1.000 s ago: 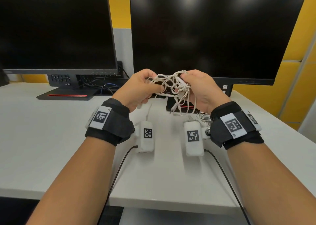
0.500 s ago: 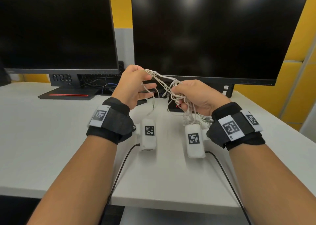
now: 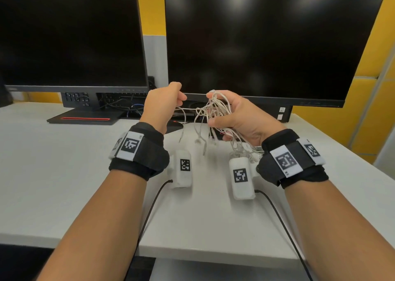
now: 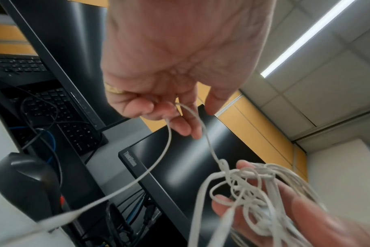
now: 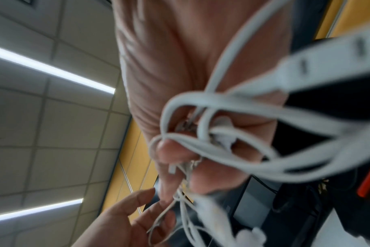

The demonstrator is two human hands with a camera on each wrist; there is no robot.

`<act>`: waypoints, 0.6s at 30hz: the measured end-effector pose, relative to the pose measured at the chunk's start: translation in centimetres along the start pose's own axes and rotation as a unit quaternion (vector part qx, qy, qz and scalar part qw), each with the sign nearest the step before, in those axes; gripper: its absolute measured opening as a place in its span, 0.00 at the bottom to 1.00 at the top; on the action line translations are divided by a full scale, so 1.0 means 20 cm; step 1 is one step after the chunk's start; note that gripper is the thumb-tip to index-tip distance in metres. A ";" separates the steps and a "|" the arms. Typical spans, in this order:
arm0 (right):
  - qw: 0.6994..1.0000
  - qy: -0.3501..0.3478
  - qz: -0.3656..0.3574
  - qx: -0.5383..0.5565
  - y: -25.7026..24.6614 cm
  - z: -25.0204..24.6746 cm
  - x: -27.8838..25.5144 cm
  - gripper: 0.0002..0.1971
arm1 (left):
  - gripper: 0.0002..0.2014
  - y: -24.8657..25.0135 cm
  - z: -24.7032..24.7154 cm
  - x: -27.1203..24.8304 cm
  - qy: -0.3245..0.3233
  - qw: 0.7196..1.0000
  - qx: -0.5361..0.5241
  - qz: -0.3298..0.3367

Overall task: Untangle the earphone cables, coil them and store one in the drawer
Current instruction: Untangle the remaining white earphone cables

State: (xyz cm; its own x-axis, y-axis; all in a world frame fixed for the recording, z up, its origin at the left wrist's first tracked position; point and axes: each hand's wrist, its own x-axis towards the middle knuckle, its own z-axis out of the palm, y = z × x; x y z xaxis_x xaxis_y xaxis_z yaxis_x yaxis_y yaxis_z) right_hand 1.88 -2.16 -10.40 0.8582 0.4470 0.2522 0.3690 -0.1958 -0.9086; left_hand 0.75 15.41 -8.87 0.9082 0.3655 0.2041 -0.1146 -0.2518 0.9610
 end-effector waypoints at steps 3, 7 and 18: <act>1.000 -0.009 -0.016 -0.002 0.01 0.00 0.01 0.34 | 0.10 -0.04 0.01 0.01 0.001 0.998 0.043 0.048; 0.998 -0.034 -0.037 0.031 0.01 0.01 0.01 0.31 | 0.14 -0.05 0.02 0.00 -0.114 0.987 0.040 0.107; 0.996 0.026 -0.056 0.058 0.03 0.00 0.05 0.19 | 0.19 -0.07 0.00 -0.03 -0.292 0.952 -0.049 0.074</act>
State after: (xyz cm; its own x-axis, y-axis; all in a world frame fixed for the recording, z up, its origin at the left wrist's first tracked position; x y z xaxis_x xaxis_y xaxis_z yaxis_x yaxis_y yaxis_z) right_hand 2.91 -1.82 -10.70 0.8329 0.4135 0.3680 0.4219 -0.0441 -0.9056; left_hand 0.31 15.43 -10.36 0.9448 -0.2362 0.2272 -0.2698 -0.1672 0.9483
